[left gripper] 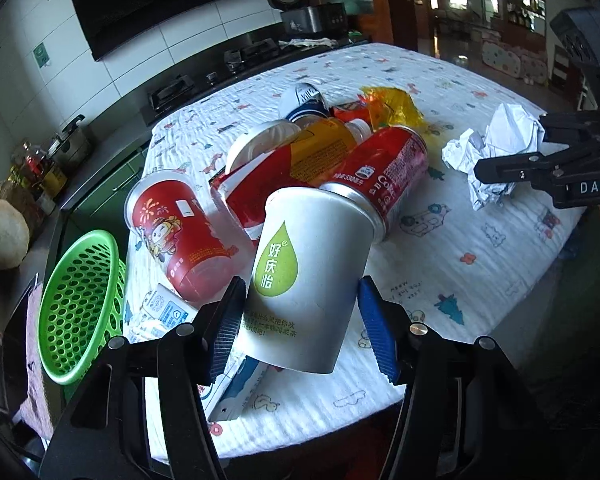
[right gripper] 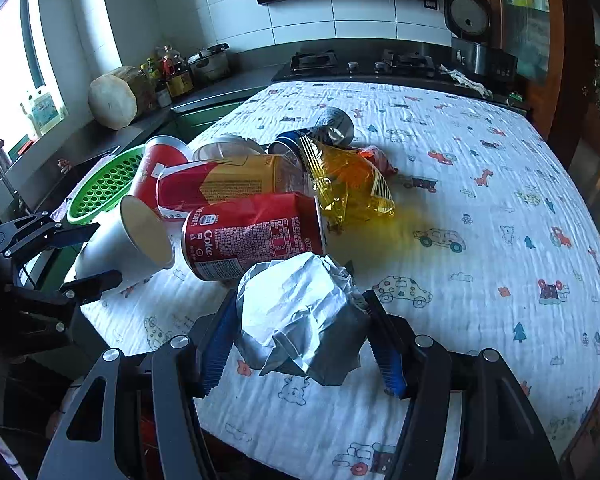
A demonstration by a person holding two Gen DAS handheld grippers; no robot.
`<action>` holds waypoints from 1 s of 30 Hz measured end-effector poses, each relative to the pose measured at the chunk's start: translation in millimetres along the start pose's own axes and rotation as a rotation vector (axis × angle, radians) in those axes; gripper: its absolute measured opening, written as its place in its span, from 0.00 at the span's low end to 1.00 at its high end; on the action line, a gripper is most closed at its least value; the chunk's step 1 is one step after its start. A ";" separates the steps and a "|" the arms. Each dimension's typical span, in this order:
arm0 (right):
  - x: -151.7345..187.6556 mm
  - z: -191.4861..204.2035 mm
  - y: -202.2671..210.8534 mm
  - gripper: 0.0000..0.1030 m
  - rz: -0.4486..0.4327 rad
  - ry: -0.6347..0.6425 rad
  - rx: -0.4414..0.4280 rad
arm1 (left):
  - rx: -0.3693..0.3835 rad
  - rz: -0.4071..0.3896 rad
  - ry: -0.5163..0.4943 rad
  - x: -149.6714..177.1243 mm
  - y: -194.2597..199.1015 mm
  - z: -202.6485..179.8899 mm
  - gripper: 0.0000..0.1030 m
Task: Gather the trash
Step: 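Carry the white cup to the green basket and open the left tool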
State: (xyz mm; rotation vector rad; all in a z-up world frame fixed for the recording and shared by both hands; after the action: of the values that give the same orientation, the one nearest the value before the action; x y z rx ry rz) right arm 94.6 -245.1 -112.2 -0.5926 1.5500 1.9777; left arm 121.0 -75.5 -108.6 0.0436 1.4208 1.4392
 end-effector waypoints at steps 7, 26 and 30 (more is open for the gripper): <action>-14.8 16.6 8.2 0.58 -0.021 0.031 -0.036 | -0.024 -0.083 0.201 -4.4 24.8 43.6 0.55; -98.2 143.9 -40.3 0.58 -0.028 0.238 -0.245 | -0.355 0.153 0.591 78.8 -21.1 288.1 0.56; -111.4 176.0 -59.2 0.58 -0.006 0.263 -0.283 | -0.339 0.207 0.656 103.1 -45.3 312.1 0.56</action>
State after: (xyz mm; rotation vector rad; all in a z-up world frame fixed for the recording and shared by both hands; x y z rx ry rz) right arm 216.3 -80.3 -41.9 -1.0058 1.4183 2.2022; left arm 308.1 198.5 -114.3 -0.5564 1.6949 1.9581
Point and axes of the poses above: each gripper's, at about its wrist camera, not at the fingertips, and y roughly against the way its jaws point, z to its left, x to its underside, the point moved 7 cm from there along -y, roughly the way its jaws point, and after that the axes turned 8 degrees about -y, right-handed, at the moved point
